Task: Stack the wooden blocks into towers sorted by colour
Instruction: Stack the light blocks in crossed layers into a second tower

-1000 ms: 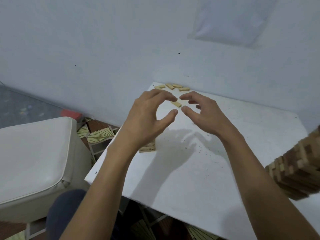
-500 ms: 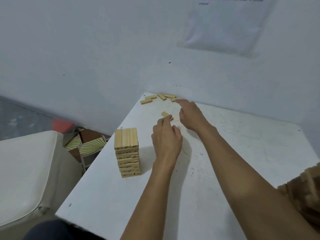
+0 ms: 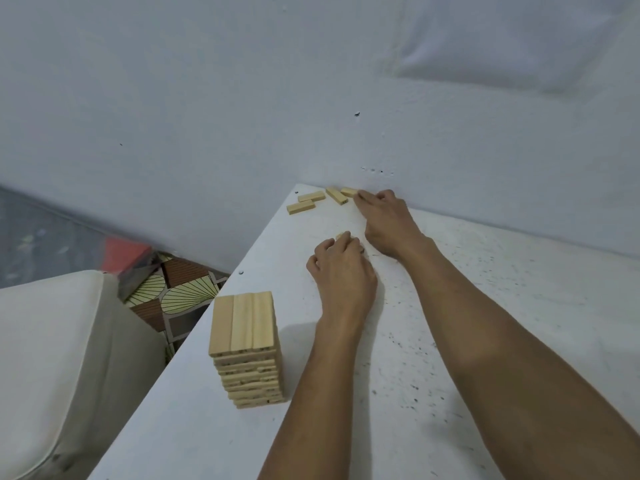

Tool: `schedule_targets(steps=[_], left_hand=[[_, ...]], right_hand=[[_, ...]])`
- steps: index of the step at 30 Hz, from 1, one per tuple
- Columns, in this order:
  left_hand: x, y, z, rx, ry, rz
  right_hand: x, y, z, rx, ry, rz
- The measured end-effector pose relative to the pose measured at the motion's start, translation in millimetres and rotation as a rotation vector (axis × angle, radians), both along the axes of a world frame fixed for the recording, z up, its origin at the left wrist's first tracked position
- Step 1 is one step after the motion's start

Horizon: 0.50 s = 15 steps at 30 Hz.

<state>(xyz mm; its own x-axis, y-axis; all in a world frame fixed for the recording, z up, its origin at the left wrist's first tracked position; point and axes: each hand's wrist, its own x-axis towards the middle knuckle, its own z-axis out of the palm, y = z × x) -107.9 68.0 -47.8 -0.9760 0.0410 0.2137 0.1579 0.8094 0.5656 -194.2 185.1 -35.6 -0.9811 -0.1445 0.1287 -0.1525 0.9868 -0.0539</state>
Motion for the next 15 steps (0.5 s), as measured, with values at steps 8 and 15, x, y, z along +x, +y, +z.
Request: schedule_targets(steps=[8, 15], left_hand=[[2, -4, -4, -0.044, -0.02, -0.02], [35, -9, -3, -0.055, -0.013, -0.054]], right_hand=[[21, -6, -1, -0.04, 0.065, -0.115], [90, -8, -1, -0.093, 0.07, -0.199]])
